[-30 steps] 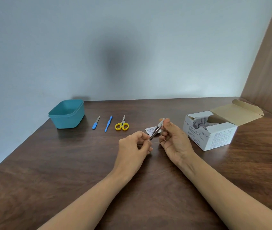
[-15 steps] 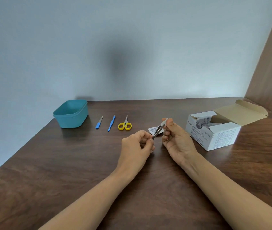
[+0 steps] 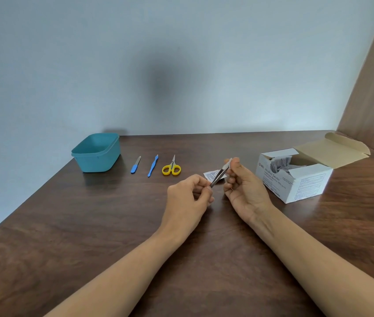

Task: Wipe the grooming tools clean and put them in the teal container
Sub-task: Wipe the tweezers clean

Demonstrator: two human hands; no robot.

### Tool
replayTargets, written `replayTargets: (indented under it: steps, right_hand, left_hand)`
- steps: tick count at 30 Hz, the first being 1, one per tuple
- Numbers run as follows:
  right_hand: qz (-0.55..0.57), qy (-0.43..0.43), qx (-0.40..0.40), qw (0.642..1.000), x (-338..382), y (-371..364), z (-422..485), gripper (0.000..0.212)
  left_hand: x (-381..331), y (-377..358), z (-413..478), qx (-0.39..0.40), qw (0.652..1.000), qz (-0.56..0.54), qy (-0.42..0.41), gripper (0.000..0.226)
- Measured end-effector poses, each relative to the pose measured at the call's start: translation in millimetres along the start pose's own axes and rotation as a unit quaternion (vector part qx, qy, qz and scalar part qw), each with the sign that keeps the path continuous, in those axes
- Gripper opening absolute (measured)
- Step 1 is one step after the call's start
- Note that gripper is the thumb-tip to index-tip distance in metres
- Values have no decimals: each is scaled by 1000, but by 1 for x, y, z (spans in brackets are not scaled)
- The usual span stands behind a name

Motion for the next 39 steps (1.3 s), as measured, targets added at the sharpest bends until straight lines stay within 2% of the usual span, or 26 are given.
replayTargets:
  steps: [5,8,12,20,24,29,32,39]
  right_hand:
    - [-5,5,15,1000,1,-3,-2,5]
    - [-11,11,17,1000,1,-3,-2,17]
    - [-4,19,6,1000,1,-3,-2,4]
    - [-2,49,2,999,3,-2,0,15]
    - [-13,55,13,998,4,-3,-2,2]
    - [2,49,7,999,4,-3,-2,7]
    - [-3,43,-4,999,4,-3,-1,16]
    - [5,27,-3,1000,3,0,2,14]
  left_hand:
    - [1,1,0,-5,1000,0,3,9]
    - [0,0,1,-2,1000,1,2,8]
    - [0,-1,1,8,1000,1,-1,8]
    - [-2,-3,0,11,999,19,-24,7]
    - [-2,-3,-1,10,1000,19,-21,8]
    - [-1,-4,0,14,999,27,-22,8]
    - [-1,-5,0,18,999,31,-24,8]
    - [-2,-5,-2,16,999,23,-31,7]
Point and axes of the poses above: each hand's wrist, its own z-axis towards the middle knuckle, its own y-axis out of the back of the hand, x = y × z, the point moved 3 cm from there along z, towards the middle knuckle, and after that the axes turned 6 degrees about y, right-handed, at the moved point
